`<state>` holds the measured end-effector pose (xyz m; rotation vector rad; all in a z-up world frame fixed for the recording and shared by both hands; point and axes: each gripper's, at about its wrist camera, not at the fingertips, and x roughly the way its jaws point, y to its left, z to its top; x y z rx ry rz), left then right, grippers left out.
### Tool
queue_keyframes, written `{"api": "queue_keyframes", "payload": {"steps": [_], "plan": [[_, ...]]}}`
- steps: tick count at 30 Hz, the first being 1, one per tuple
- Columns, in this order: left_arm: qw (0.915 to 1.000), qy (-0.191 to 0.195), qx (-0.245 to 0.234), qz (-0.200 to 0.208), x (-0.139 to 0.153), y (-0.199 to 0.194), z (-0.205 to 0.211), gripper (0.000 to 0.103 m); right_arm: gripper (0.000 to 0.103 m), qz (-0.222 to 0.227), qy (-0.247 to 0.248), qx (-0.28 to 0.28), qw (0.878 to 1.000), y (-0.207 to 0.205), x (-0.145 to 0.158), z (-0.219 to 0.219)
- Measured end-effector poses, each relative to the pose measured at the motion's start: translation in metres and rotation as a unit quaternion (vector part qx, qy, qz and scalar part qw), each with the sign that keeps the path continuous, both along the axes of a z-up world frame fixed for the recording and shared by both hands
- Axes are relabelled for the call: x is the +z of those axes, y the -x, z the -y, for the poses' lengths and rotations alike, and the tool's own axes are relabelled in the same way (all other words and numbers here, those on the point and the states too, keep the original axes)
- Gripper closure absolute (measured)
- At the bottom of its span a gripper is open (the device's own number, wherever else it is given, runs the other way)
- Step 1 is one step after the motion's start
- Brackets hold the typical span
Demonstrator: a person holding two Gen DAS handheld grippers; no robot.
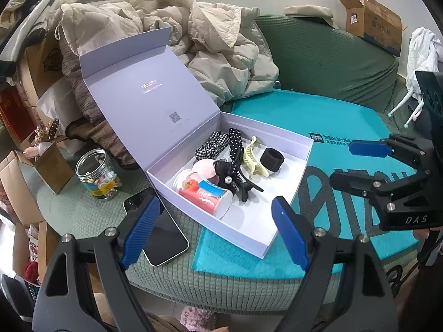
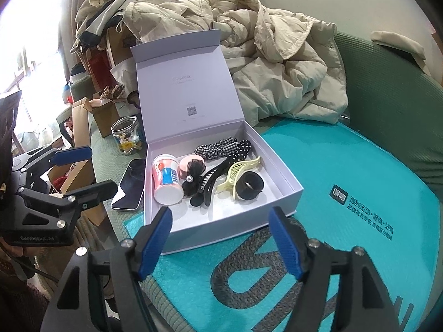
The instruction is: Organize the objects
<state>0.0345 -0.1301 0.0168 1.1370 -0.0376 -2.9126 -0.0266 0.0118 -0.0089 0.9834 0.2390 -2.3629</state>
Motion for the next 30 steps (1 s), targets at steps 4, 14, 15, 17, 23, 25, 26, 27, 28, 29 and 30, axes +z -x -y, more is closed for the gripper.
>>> {"api": "queue_keyframes", "payload": {"steps": [4,14,15,17,23,25,26,27,28,29,30], "plan": [[1.0,-0.002,0.005,0.008,-0.001,-0.001,0.004,0.021,0.022,-0.001,0.001,0.0,1.0,0.0,0.001,0.001],[0.9998,0.003,0.009,0.017,-0.003,-0.007,0.008,0.021,0.011,0.003,-0.005,0.012,1.0,0.001,0.0,0.004],[0.9998,0.005,0.009,0.018,-0.003,-0.009,0.008,0.021,0.01,0.002,-0.005,0.013,1.0,0.0,0.0,0.005],[0.9997,0.008,0.009,0.02,-0.004,-0.011,0.008,0.021,0.008,0.001,-0.007,0.014,1.0,-0.001,0.0,0.005],[0.9995,0.008,0.008,0.029,-0.005,-0.015,0.009,0.02,0.008,0.001,-0.01,0.015,1.0,-0.003,0.0,0.005],[0.9995,0.008,0.008,0.03,-0.006,-0.017,0.009,0.02,0.008,0.003,-0.01,0.016,1.0,-0.004,0.0,0.004],[0.9995,0.007,0.008,0.031,-0.006,-0.017,0.01,0.02,0.008,0.003,-0.01,0.016,1.0,-0.004,-0.001,0.004],[0.9994,0.007,0.008,0.032,-0.006,-0.017,0.01,0.02,0.008,0.003,-0.01,0.017,1.0,-0.004,0.0,0.004],[0.9994,0.006,0.009,0.033,-0.007,-0.017,0.011,0.02,0.008,0.003,-0.01,0.016,1.0,-0.004,0.0,0.004],[0.9994,0.007,0.01,0.033,-0.007,-0.017,0.011,0.02,0.008,0.003,-0.01,0.015,1.0,-0.004,0.0,0.004],[0.9993,0.01,0.014,0.033,-0.007,-0.018,0.011,0.02,0.008,0.003,-0.01,0.015,1.0,-0.004,0.0,0.004]]}}
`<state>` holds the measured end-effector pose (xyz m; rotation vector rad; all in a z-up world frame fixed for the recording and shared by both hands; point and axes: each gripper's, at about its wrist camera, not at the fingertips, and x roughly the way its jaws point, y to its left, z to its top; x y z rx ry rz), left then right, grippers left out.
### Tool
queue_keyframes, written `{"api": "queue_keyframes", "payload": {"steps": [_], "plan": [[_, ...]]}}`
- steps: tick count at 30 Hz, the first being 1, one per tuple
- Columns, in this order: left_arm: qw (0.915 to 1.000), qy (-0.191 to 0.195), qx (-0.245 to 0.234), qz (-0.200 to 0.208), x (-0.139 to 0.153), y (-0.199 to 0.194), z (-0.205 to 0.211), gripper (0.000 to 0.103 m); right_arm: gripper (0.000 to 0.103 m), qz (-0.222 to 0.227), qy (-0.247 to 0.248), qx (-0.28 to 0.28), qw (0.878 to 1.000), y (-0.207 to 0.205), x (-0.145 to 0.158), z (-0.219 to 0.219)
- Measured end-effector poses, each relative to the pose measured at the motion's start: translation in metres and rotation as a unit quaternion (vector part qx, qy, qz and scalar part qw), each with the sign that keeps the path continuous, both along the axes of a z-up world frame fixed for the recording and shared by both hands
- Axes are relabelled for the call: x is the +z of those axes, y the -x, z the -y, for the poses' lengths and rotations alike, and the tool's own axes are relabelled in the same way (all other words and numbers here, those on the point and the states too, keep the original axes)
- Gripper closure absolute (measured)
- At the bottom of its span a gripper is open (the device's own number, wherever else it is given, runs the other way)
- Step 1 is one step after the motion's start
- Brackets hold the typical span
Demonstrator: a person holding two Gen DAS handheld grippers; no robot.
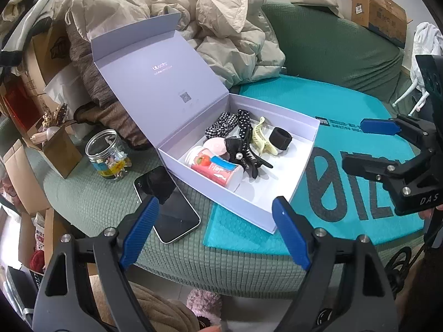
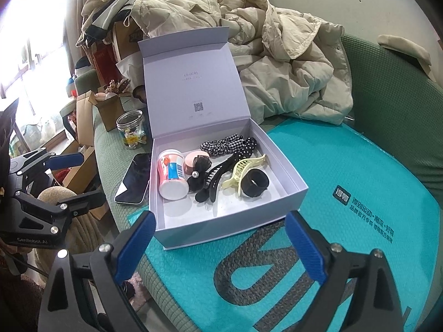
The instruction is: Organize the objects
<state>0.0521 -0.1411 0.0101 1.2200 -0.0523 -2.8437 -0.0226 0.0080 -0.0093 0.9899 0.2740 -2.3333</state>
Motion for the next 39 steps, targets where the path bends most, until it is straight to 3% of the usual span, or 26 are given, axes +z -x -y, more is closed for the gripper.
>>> {"api": "queue_keyframes", "payload": {"steps": [39], "plan": [[0.9999,-0.007,-0.007,0.007,-0.0015,0.0007,-0.0001,0.02,0.008,0.007,-0.007,0.013,1.0,0.0004,-0.0036,0.0037]]}}
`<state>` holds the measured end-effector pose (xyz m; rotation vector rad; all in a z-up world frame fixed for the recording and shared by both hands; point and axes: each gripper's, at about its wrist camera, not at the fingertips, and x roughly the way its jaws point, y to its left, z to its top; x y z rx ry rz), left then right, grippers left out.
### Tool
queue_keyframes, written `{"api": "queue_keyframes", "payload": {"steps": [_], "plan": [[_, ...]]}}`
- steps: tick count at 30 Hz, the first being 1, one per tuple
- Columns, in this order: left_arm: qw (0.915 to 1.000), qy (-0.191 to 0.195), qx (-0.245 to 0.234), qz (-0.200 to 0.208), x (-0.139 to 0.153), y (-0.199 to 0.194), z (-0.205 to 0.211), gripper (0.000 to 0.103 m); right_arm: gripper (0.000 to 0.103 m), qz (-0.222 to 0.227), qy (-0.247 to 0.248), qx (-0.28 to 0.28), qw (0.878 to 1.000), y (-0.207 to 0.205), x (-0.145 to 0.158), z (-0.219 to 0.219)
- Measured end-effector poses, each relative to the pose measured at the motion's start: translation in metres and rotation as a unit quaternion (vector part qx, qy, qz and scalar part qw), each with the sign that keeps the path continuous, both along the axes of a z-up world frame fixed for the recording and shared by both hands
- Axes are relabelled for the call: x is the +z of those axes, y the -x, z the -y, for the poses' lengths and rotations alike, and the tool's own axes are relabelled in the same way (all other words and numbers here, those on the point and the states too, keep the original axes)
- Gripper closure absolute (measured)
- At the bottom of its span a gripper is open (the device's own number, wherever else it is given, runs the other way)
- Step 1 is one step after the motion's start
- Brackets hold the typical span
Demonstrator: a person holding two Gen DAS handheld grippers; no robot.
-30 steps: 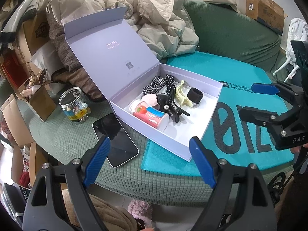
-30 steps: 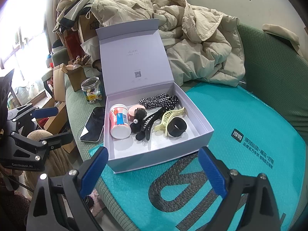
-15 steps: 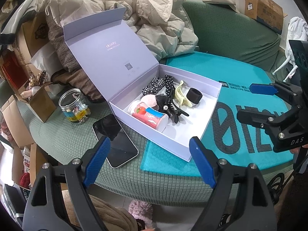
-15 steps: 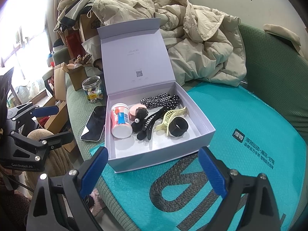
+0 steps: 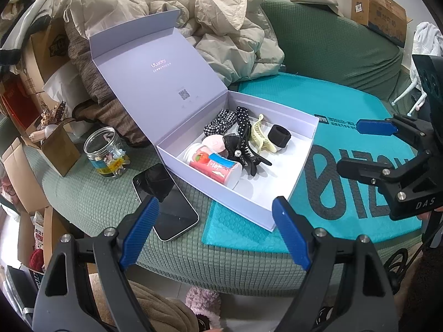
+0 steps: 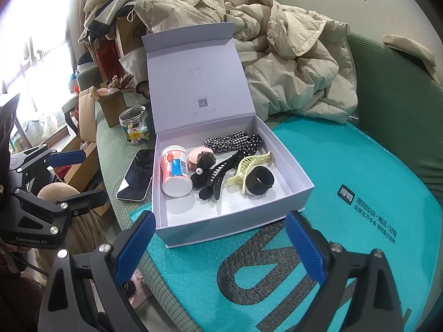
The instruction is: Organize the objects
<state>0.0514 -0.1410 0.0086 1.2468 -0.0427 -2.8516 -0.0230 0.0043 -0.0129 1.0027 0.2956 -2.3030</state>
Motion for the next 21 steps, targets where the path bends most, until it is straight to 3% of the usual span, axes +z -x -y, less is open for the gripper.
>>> {"api": "queue_keyframes", "payload": {"steps": [18,21], "plan": [[1.0,-0.001,0.0,0.007,-0.0022,0.0014,0.0001,0.02,0.008,0.004,-0.005,0.003,1.0,0.0022,-0.0036,0.0032],[1.0,0.001,0.002,0.009,-0.0032,0.0022,0.0003,0.015,0.008,0.004,-0.006,0.004,1.0,0.0021,-0.0033,0.0027]]}}
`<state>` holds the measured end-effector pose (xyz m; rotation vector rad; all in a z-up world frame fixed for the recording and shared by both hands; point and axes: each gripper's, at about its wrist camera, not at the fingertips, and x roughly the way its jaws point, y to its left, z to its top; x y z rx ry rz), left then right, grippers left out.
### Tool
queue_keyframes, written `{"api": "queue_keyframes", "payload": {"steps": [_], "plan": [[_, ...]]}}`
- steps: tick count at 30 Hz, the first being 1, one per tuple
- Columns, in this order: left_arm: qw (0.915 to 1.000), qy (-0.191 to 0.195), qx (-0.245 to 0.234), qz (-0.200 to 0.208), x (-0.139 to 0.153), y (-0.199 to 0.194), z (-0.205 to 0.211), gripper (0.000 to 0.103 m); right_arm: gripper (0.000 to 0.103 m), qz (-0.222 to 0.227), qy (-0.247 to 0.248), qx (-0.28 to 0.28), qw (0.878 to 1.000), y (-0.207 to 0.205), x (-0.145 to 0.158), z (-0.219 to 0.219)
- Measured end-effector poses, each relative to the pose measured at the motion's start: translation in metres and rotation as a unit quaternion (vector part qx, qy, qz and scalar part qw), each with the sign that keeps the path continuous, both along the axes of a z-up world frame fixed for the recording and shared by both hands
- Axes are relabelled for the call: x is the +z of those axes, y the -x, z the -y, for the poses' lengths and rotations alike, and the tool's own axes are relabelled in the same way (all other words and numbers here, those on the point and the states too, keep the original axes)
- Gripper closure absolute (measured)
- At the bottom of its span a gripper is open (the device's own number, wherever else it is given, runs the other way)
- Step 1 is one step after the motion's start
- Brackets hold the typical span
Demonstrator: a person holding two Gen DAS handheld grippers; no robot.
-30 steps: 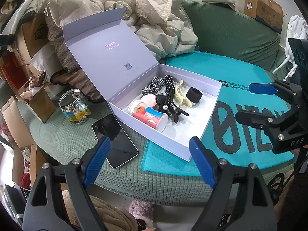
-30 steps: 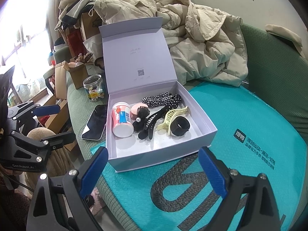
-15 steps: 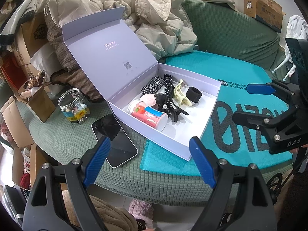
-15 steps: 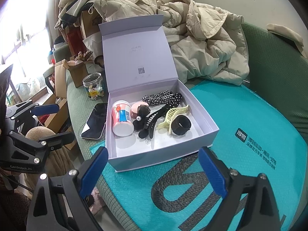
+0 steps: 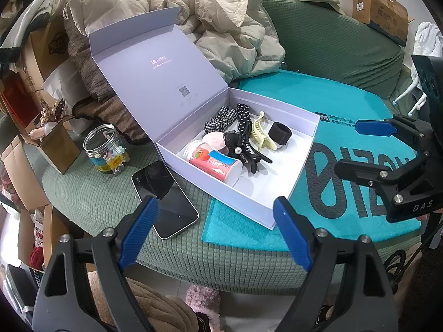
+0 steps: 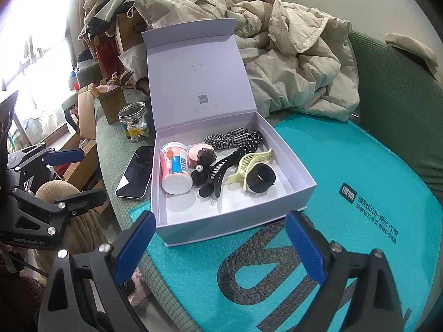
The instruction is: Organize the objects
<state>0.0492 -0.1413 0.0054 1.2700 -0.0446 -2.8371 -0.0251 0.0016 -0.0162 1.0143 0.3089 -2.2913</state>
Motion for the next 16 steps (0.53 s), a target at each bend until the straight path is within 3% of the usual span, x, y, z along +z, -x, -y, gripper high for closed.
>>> {"api": "queue_keyframes", "payload": {"steps": [16], "plan": [[0.9998,-0.018,-0.005,-0.001,-0.0018,0.0001,-0.0024,0.013,0.008,0.002,-0.001,-0.005,1.0,-0.0006,-0.0044,-0.001]]}}
